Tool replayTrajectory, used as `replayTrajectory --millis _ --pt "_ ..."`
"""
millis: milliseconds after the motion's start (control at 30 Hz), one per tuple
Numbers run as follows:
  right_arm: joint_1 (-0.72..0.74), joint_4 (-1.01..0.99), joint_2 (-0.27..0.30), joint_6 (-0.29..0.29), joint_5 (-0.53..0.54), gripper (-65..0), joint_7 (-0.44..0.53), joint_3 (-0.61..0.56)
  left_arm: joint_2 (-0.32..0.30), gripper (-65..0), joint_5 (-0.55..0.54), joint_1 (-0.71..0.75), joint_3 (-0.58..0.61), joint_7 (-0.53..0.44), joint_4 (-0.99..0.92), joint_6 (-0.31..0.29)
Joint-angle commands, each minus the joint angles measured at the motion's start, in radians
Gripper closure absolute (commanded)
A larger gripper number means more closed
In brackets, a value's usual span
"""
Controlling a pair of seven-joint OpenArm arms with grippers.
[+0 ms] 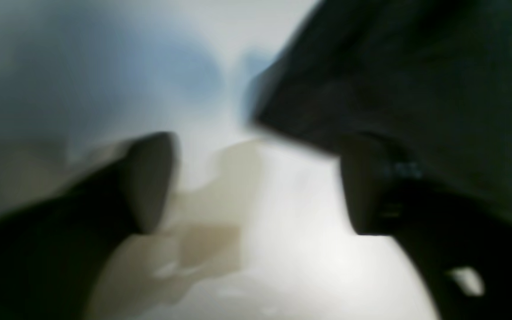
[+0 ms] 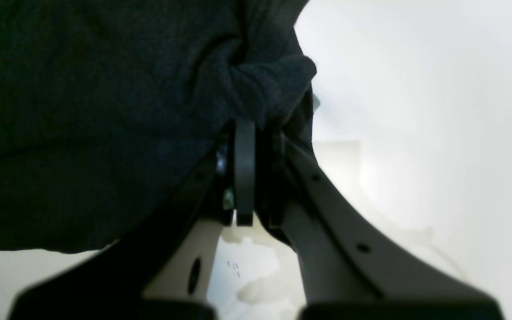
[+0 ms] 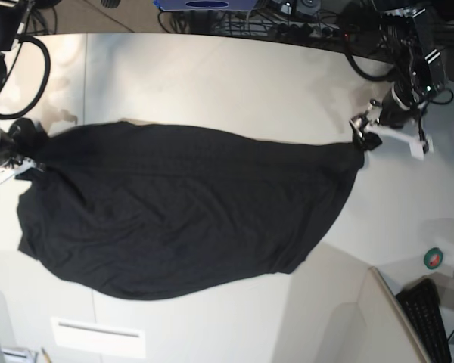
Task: Layout the t-shirt on the table in an organized manner, then fold the t-shirt properly
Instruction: 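Pull the shirt end with the left gripper away from the right gripper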
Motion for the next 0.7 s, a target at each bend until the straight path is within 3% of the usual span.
replayTrajectory --millis 0,233,367,533,600,667 --pt "0.011 0.021 0.016 0.003 0.007 0.0 0.019 0.005 -0.023 -63.2 -0.039 -0.016 -0.002 -0.029 -0.011 -0.011" --pt "0.011 0.021 0.016 0.003 0.007 0.0 0.019 0.005 -0.035 -57.1 -0.074 -0.099 0.004 -0.033 -0.147 -0.013" --pt "0.011 0.021 0.016 0.003 0.007 0.0 0.019 0.005 -0.037 -56.9 -0.074 -0.142 0.091 -0.033 -0.199 -0.013" --pt "0.011 0.021 0.016 0.003 0.007 0.0 0.019 0.005 -0.035 -56.6 -0.074 -0.177 0.116 -0.033 -0.256 -0.013" --pt "0.011 0.021 0.016 0.003 0.007 0.0 0.019 0.005 -0.035 -51.5 -0.075 -0.18 0.119 -0.033 -0.264 -0.013" --pt "0.011 0.021 0.016 0.003 0.007 0.0 0.019 0.005 -0.035 -39.5 -0.075 -0.178 0.124 -0.033 -0.264 -0.013"
